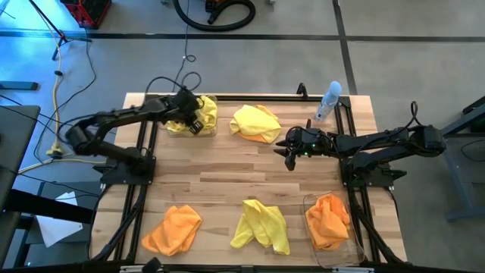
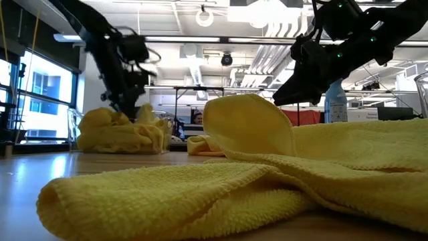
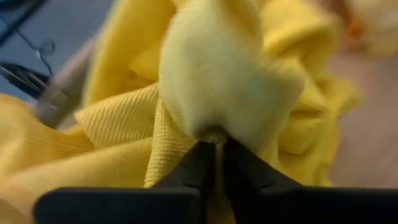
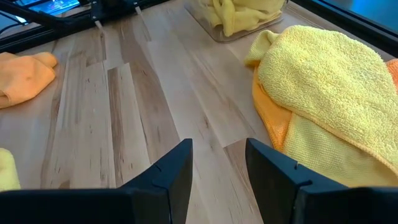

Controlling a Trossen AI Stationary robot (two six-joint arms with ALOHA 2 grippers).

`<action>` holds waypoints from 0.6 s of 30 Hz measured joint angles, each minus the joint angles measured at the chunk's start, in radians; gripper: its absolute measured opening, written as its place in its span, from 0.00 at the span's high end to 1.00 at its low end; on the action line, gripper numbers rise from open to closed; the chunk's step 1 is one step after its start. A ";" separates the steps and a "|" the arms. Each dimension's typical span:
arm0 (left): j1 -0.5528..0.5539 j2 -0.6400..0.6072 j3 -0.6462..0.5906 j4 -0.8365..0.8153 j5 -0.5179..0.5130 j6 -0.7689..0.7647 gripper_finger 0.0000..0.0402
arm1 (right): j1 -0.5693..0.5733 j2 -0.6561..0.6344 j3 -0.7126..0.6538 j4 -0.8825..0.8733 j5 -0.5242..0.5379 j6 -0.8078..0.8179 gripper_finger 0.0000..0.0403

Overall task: Sort microfiber towel by color & place in baskets
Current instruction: Put the yellow towel into the top transparent bin

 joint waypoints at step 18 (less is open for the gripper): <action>0.033 0.002 0.009 -0.019 -0.001 0.027 0.62 | 0.000 0.000 0.000 -0.008 0.000 0.001 0.64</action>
